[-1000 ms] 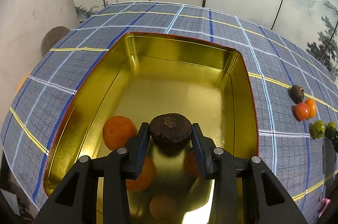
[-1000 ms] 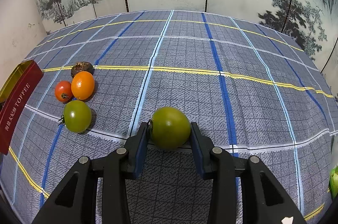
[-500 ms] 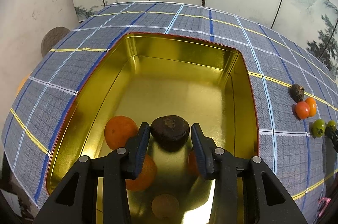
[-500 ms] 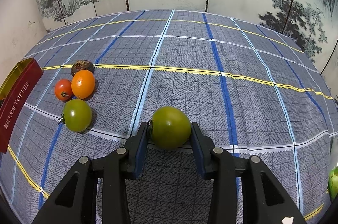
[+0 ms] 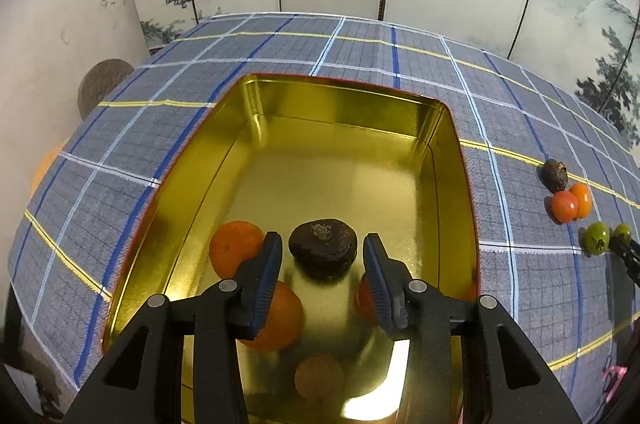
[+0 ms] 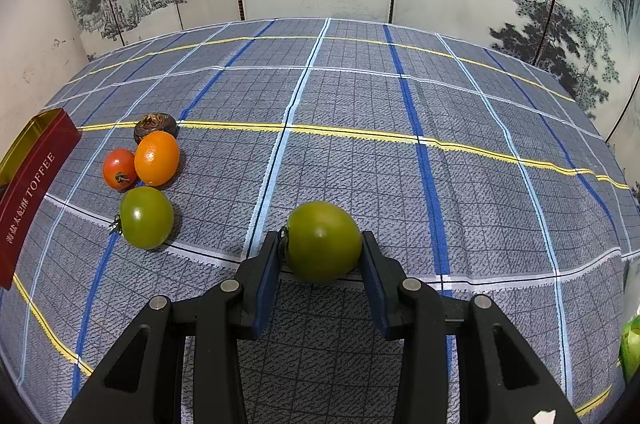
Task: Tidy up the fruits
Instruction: 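Carry the brown kiwi into the tin and open the left gripper, then carry the green tomato into the tin and open the right gripper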
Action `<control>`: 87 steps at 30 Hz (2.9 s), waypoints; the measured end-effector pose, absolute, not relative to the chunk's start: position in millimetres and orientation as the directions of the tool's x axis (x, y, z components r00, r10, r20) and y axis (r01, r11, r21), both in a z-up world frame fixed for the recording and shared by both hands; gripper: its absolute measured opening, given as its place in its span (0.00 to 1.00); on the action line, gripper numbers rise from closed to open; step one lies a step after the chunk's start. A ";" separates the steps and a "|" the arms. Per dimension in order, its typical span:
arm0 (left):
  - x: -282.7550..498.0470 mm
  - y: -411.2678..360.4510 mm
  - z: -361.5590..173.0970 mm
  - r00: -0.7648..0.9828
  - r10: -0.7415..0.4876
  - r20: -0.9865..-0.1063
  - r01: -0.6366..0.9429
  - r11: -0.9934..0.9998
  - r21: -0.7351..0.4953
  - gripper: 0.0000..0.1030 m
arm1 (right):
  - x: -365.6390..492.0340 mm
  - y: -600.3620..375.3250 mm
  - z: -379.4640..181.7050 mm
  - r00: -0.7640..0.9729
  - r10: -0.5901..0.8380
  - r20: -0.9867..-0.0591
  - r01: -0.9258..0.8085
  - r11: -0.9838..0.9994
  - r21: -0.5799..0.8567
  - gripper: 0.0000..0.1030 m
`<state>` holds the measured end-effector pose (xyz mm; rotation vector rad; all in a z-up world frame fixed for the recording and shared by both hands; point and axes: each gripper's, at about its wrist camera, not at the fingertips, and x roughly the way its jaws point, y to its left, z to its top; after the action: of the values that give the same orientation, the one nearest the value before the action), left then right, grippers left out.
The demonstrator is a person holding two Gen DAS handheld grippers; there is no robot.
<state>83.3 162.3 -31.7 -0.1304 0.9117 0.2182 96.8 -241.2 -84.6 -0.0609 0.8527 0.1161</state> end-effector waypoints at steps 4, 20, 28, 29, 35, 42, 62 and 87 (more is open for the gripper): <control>76.0 161.6 -27.0 0.606 0.140 -0.783 -0.244 0.970 -0.015 0.50 | 96.4 -241.7 -84.7 0.652 0.076 -0.754 -0.127 0.992 -0.009 0.35; 32.1 135.2 -15.1 0.659 0.179 -0.731 -0.184 0.980 0.075 0.64 | 94.0 -243.0 -80.6 0.663 0.077 -0.745 -0.116 0.993 -0.001 0.34; 18.5 136.7 -7.5 0.673 0.168 -0.720 -0.191 0.980 0.050 0.69 | 83.6 -227.6 -57.1 0.690 0.115 -0.715 -0.151 0.988 0.013 0.34; 16.5 137.8 -6.0 0.675 0.169 -0.718 -0.195 0.980 0.047 0.69 | 81.6 -223.4 -52.8 0.693 0.128 -0.710 -0.162 0.987 0.020 0.34; 4.4 156.2 5.2 0.684 0.193 -0.703 -0.253 0.967 0.020 0.69 | 72.6 -178.1 -30.6 0.685 0.246 -0.686 -0.279 0.958 0.065 0.34; -13.1 190.8 12.1 0.673 0.256 -0.694 -0.348 0.938 0.009 0.70 | 56.5 -101.8 -14.7 0.622 0.411 -0.667 -0.463 0.880 0.110 0.34; -45.4 254.9 1.6 0.597 0.327 -0.733 -0.506 0.862 -0.027 0.70 | 19.8 71.3 -40.0 0.404 0.557 -0.726 -0.751 0.655 0.086 0.34; -62.2 249.9 -10.6 0.578 0.301 -0.759 -0.477 0.879 -0.014 0.70 | 24.2 98.8 -64.7 0.394 0.504 -0.769 -0.759 0.650 0.037 0.35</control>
<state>-62.2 249.9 -10.6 -0.2269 0.8398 0.4597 24.2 98.8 -64.7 -0.3455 0.8370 0.8212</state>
